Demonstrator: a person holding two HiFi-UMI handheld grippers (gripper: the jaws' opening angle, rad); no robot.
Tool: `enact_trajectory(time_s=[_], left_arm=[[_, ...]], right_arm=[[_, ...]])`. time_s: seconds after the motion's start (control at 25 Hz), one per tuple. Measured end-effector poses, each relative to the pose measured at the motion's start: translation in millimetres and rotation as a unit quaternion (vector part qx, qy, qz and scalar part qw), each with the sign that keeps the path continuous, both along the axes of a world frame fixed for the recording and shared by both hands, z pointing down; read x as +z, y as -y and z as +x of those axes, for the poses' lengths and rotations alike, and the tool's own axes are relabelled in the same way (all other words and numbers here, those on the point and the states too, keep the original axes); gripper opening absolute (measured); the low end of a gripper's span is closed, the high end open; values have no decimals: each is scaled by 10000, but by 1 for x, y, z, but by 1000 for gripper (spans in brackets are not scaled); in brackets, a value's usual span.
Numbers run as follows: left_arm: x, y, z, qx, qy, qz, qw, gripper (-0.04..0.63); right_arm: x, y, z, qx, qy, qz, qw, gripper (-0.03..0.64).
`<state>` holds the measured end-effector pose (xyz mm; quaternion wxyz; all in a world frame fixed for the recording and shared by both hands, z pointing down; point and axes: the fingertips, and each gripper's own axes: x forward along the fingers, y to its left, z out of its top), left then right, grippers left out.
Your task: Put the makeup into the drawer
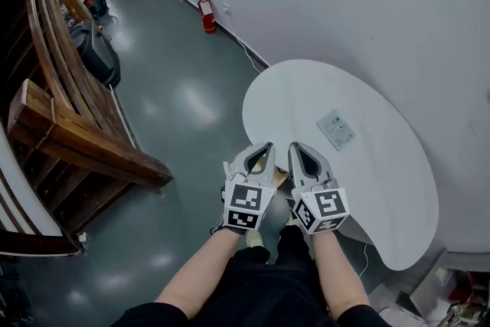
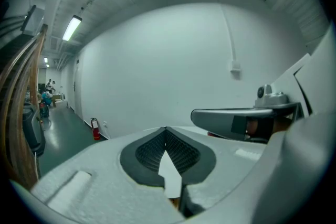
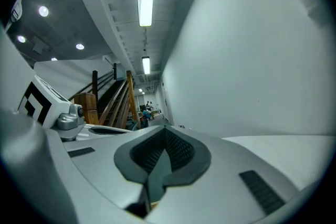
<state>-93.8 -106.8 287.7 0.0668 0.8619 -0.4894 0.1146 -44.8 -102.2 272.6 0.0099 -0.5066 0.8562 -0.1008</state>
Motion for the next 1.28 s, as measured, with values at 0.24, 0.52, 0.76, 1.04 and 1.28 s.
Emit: enact_trajectory(time_s=[0.24,0.52,0.76,1.04,1.28], left_arm=[[-35,-9,0,16,-135,202,9997,11],[-66,-11,9,173,-456,354,9982,11],[-87,-8,11,230,-557,531,9968,11],[-98,-5,7,234,-535,612,9964,11],[-100,-2,8,220,-515,624,9965,11]], right_arm=[[-28,-8,1,1,-73,173,9998,15],[-60,-8,10,89,-146,435,9989,15],[-81,-5,9,98,-245,597,9979,15],[-86,-2,5,81,-278,615,9977,14],[-92,1,2,20,-308,650,9974,14]])
